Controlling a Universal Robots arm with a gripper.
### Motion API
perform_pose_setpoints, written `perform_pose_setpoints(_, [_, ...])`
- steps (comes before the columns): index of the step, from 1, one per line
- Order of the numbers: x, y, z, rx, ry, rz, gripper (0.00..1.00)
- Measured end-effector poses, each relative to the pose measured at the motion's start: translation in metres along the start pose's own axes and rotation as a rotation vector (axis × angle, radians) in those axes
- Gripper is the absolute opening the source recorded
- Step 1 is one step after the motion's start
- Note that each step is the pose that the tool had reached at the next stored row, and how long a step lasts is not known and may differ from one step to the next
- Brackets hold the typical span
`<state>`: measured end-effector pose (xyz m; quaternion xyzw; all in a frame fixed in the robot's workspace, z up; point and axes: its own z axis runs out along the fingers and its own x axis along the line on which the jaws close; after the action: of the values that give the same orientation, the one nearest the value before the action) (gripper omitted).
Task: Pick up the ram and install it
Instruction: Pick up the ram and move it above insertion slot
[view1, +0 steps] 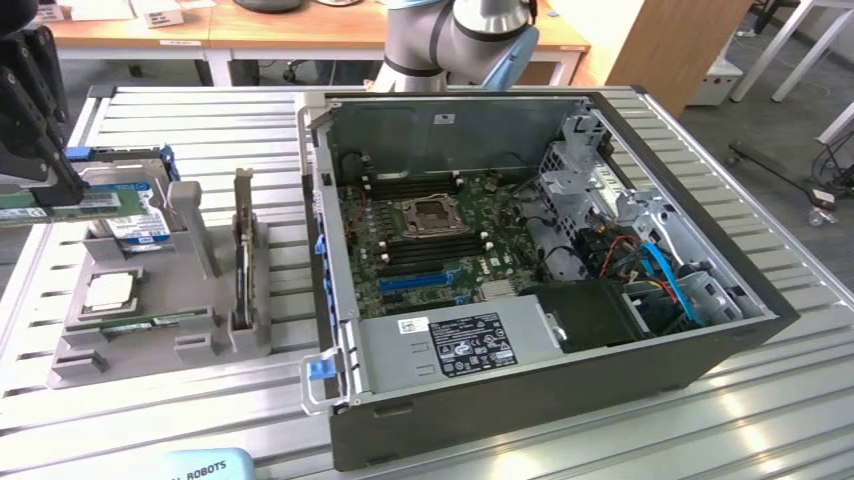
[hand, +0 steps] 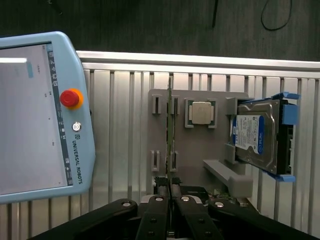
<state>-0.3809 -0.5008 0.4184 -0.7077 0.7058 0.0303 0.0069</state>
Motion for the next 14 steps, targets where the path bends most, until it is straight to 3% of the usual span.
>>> perform_pose_setpoints(8, [0.0, -0.0007, -0.0007, -0.0005, 0.0003, 0.0, 0.12])
perform_pose_setpoints(14, [0.0, -0.013, -0.0008, -0.0002, 0.0001, 0.0, 0.12])
